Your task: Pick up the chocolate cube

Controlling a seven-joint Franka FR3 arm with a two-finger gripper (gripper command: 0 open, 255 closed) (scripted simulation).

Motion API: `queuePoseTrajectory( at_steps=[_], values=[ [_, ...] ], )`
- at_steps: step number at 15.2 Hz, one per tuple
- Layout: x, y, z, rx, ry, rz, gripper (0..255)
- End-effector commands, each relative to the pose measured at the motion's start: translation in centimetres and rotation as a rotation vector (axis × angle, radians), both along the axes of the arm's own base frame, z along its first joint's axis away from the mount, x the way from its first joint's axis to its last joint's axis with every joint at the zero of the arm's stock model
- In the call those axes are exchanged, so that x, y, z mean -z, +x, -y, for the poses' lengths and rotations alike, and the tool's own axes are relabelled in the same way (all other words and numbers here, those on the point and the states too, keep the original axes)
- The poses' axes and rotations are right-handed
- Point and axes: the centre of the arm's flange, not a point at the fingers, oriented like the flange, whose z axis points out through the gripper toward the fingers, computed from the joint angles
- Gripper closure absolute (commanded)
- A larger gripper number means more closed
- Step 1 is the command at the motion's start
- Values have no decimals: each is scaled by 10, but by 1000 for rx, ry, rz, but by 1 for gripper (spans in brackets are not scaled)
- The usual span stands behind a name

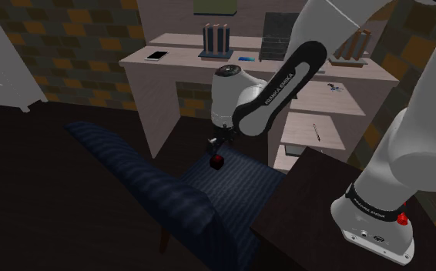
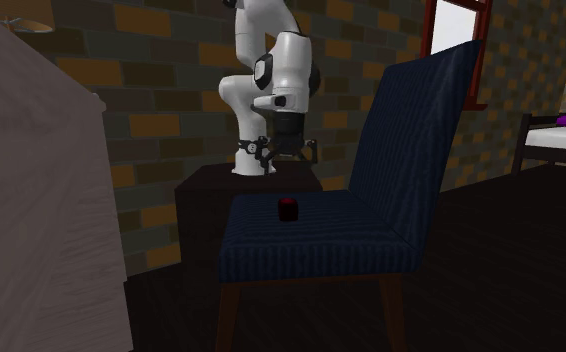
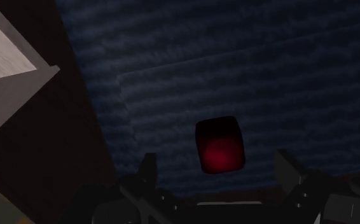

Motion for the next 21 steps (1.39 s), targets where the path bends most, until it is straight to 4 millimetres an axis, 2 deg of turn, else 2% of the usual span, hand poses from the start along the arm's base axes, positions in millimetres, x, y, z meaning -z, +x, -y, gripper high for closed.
queuePoseTrajectory(
  at_steps=[1,2,9,11,12,21],
  values=[
    [22,5,-6,0,4,-4,0],
    [22,5,-6,0,4,-5,0],
    [62,5,-6,0,4,-5,0],
    [62,5,-6,0,4,-5,0],
    [62,5,-7,0,4,-5,255],
    [62,5,-6,0,4,-5,255]
  ],
)
